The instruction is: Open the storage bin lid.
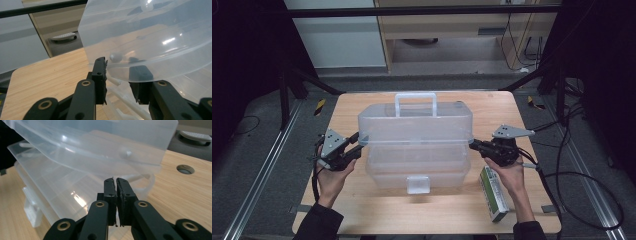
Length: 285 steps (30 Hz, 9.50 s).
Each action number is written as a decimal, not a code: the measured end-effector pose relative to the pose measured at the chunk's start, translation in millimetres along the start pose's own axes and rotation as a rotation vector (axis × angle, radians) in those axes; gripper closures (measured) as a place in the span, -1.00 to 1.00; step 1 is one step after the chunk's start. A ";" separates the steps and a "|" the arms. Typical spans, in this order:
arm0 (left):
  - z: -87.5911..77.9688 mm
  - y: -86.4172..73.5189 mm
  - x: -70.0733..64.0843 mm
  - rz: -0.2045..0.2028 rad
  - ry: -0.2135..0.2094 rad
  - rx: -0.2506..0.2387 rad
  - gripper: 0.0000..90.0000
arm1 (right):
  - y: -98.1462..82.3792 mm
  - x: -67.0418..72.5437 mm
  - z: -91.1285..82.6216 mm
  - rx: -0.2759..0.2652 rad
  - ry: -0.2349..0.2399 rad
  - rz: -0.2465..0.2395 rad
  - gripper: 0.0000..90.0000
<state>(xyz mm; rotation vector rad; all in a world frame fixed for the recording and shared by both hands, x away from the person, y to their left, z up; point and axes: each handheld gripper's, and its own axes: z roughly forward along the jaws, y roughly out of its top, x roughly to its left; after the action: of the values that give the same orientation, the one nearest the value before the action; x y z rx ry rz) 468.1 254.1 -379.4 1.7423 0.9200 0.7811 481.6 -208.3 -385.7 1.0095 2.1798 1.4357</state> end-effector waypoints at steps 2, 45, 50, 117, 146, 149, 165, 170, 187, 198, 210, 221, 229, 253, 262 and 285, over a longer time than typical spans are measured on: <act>0.4 1.1 0.6 0.004 0.002 0.002 0.51 | -1.8 -1.3 -0.3 0.007 -0.006 0.009 0.86; 5.0 20.4 7.0 -0.003 0.008 -0.013 0.51 | -22.4 -0.6 25.8 0.183 -0.023 0.097 0.69; 8.4 30.5 9.4 0.003 0.019 -0.017 0.52 | -22.4 -0.1 25.8 0.183 -0.025 0.099 0.69; 68.2 85.4 36.8 -0.065 0.153 -0.028 0.70 | -21.1 -2.0 27.2 0.186 -0.037 0.097 0.62; 95.5 94.7 45.6 -0.066 0.194 -0.011 0.72 | -21.7 0.4 30.7 0.206 -0.044 0.081 0.55; 98.8 95.6 47.2 -0.068 0.197 -0.006 0.72 | -21.7 0.5 30.7 0.206 -0.044 0.081 0.55; 119.2 97.2 55.5 -0.091 0.205 0.001 0.73 | -21.5 1.2 30.6 0.208 -0.047 0.081 0.56; 124.3 99.4 56.5 -0.083 0.215 0.019 0.72 | -21.5 1.2 30.6 0.208 -0.046 0.083 0.56; 145.1 97.4 65.0 -0.097 0.226 0.037 0.71 | -21.4 0.5 30.9 0.208 -0.043 0.076 0.55; 158.5 97.9 69.3 -0.096 0.237 0.074 0.69 | -21.2 0.9 31.7 0.209 -0.048 0.070 0.54; 172.5 93.8 73.8 -0.085 0.247 0.095 0.67 | -21.1 1.0 31.7 0.211 -0.050 0.068 0.53; 177.9 88.5 80.1 -0.081 0.228 0.118 0.65 | -21.2 1.4 31.9 0.211 -0.060 0.060 0.54; 177.1 86.5 84.6 -0.065 0.200 0.114 0.57 | -21.3 2.0 31.9 0.210 -0.069 0.048 0.55; 88.3 77.7 79.0 -0.092 0.173 0.098 0.14 | -21.7 3.1 31.7 0.218 -0.076 0.073 0.53; 43.7 60.7 70.7 -0.108 0.166 0.100 0.06 | -21.6 3.7 31.8 0.217 -0.080 0.068 0.53; 1.8 -17.3 6.0 -0.088 0.075 0.171 0.13 | -21.5 4.6 31.9 0.219 -0.085 0.073 0.53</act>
<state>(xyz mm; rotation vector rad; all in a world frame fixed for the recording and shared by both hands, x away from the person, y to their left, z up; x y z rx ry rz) 468.7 262.4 -395.7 1.8157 1.1354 0.7321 490.3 -189.2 -418.2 1.2124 2.2957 1.1793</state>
